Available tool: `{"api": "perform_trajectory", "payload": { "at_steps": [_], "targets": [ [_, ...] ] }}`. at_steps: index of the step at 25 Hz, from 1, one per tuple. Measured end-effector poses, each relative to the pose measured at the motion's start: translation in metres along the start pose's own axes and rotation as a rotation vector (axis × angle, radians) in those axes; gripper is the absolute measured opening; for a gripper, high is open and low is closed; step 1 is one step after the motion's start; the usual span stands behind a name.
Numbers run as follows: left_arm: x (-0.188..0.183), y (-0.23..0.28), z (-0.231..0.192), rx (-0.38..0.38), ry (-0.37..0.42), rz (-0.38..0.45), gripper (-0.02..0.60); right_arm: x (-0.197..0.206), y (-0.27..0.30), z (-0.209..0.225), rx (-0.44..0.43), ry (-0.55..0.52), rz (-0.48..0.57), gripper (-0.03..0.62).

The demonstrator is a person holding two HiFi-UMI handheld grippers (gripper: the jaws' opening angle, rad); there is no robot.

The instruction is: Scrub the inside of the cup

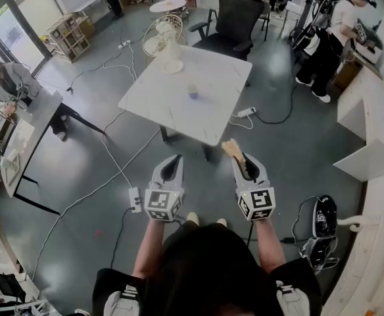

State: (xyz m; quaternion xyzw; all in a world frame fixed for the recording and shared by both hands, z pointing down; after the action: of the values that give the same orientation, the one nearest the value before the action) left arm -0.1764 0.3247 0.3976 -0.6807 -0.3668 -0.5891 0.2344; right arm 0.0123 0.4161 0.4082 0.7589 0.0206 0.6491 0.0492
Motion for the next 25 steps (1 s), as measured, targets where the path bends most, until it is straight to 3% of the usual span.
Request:
{"api": "perform_trajectory", "payload": {
  "at_steps": [14,25],
  "targets": [
    [0.000,0.008,0.003,-0.011,0.000,0.006,0.008,0.004,0.004,0.011,-0.002,0.020,-0.004,0.107],
    [0.012,0.017,0.032,-0.024,-0.007,-0.005,0.008,0.015,-0.008,0.028,-0.050,0.032,0.005,0.107]
  ]
}}
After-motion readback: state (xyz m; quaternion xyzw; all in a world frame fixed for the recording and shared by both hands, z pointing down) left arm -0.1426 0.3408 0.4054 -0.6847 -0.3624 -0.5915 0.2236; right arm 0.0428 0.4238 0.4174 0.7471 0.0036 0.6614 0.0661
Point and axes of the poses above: the fingertips, and each gripper's own axes: y forward along the fingers, z to its right, x out of its underside, the point moved 3 cm from there along -y, backward along the fingers, and after that the axes turned 11 degrees about -y, right-handed, at the moved point
